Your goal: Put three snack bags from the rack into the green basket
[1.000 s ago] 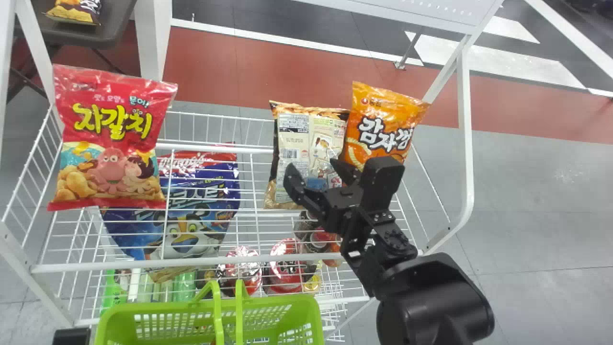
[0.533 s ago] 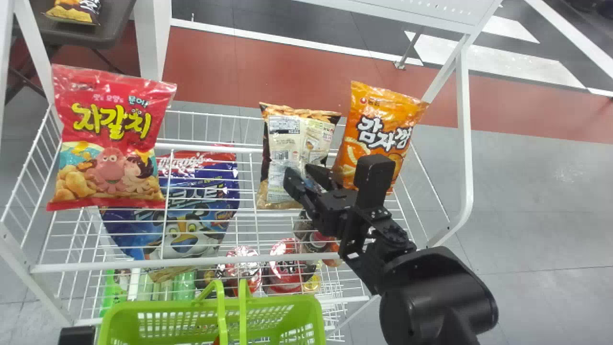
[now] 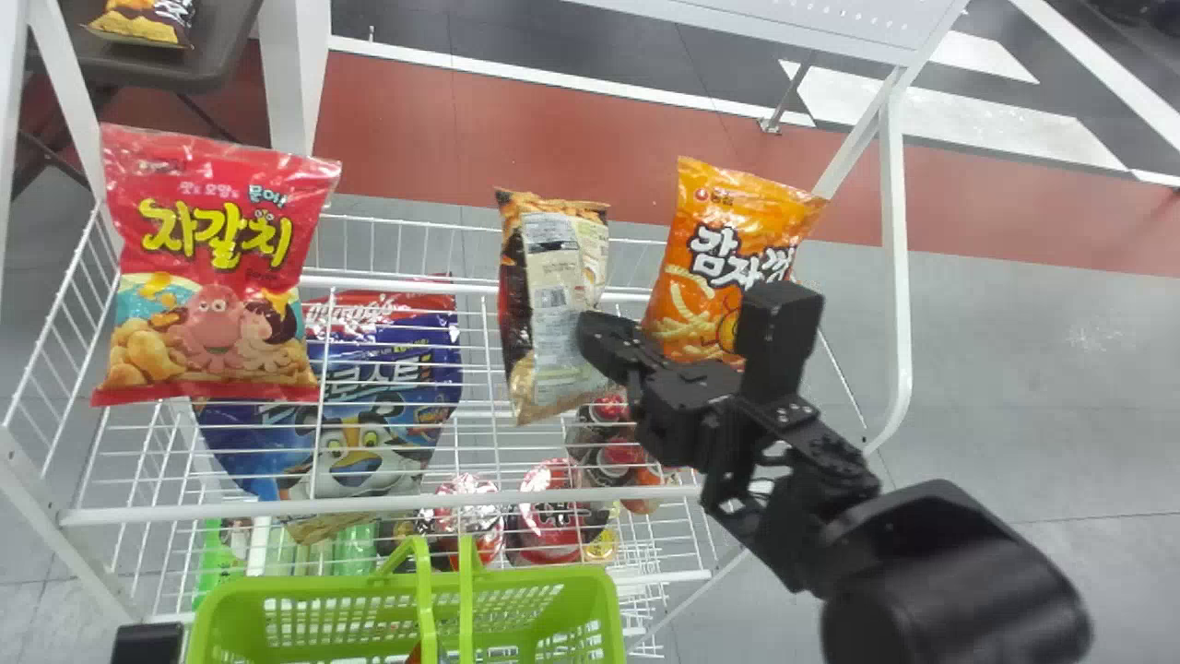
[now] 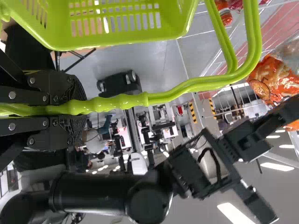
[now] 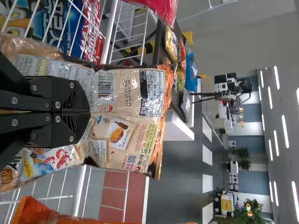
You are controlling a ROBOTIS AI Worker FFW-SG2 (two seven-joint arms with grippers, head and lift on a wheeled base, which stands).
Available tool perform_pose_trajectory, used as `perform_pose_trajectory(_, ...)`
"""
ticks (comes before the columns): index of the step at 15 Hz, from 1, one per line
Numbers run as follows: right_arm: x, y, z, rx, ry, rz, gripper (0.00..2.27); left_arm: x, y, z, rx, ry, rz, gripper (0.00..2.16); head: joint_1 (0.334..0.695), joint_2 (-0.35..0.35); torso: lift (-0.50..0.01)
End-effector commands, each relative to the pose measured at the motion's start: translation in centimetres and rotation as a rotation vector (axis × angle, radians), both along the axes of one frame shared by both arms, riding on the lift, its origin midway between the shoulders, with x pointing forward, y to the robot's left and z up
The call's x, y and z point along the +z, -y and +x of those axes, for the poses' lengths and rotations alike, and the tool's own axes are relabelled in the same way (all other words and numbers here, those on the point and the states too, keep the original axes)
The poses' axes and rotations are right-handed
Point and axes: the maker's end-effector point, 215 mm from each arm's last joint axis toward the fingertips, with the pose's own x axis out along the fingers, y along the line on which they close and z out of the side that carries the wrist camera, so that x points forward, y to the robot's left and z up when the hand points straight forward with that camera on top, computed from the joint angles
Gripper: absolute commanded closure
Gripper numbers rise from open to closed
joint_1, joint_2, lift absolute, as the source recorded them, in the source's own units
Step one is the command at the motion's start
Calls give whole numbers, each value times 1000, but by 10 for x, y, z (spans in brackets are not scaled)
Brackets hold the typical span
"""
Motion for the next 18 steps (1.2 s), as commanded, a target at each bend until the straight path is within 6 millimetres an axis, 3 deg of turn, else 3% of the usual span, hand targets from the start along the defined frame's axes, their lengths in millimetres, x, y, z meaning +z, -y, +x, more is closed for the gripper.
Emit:
perform_pose_trajectory(1,12,16,-29,14,-81,37,2020,0,0,2,0,4,3,2071,695,-350,0)
perform_pose_trajectory(5,18,28,-96,74,-265,22,2047,-1,-2,4,1,3,6,2071,695,-350,0)
perform_pose_trajectory(8,3,39,-152,82,-440,-55,2047,0,-2,3,3,4,3,2074,695,-350,0)
perform_pose_trajectory(9,-13,40,-182,90,-545,-73,2047,0,-1,3,4,3,2,2074,695,-350,0)
perform_pose_trajectory(12,-23,15,-213,165,-630,-11,2047,1,1,2,12,0,-5,2071,695,-350,0)
perform_pose_trajectory(18,-81,-53,-276,316,-854,136,2047,-2,1,3,18,-2,-7,2071,695,-350,0)
